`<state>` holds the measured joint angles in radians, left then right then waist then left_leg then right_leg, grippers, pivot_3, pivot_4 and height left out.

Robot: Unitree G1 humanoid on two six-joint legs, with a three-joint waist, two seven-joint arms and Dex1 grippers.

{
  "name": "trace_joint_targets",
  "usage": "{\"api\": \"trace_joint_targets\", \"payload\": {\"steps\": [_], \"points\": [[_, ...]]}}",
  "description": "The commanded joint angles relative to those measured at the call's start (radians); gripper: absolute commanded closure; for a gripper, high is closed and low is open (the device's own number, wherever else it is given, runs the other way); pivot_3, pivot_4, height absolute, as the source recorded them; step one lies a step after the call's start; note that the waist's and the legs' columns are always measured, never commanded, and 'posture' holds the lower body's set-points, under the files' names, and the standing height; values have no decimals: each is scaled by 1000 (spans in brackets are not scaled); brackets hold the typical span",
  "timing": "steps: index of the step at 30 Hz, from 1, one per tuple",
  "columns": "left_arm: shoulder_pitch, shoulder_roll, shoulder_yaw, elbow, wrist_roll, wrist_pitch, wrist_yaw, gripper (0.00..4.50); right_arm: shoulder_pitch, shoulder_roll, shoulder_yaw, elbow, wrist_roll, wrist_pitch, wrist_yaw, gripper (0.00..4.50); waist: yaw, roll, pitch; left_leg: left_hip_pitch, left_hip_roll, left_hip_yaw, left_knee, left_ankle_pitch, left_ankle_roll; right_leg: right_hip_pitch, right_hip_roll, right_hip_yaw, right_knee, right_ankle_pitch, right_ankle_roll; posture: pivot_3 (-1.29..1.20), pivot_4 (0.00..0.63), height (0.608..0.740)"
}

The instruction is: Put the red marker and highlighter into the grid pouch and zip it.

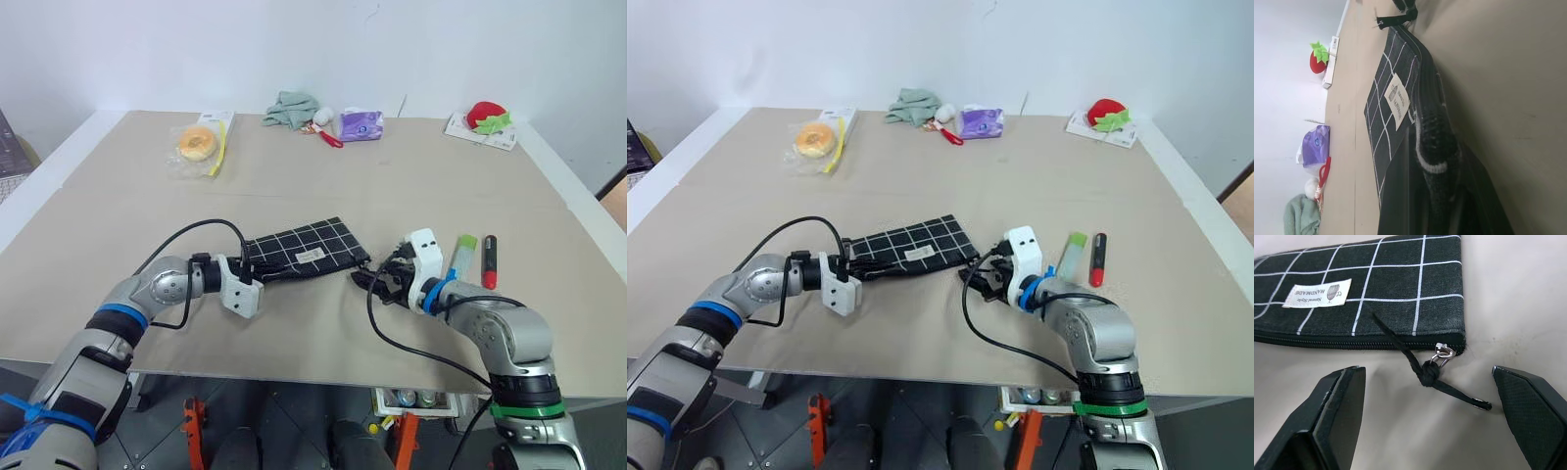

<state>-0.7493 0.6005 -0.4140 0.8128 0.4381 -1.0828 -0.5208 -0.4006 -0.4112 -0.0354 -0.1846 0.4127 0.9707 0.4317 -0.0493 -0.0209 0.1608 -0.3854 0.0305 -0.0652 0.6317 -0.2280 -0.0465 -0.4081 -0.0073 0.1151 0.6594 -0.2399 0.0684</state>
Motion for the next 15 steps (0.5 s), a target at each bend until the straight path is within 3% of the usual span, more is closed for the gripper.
{"api": "trace_joint_targets", "payload": {"steps": [1,9,15], "points": [[28,-20,-26,3,16,10,-11,4500,-21,8,44,20,-30,-15,-7,590,0,0,0,0,0,0,0,0,0,0,0,0,0,0,0,0,150,734],[28,-27,-22,0,10,16,-14,4500,-3,-28,132,22,-124,-61,-1,4298,0,0,0,-1,0,-2,0,0,0,0,0,-1,-1,0,0,0,150,734],[30,-29,-18,-2,5,18,-14,4500,15,-61,155,-12,-135,-146,77,4438,1,0,0,-2,-1,-3,0,0,0,1,0,-1,-4,0,0,0,150,734]]}}
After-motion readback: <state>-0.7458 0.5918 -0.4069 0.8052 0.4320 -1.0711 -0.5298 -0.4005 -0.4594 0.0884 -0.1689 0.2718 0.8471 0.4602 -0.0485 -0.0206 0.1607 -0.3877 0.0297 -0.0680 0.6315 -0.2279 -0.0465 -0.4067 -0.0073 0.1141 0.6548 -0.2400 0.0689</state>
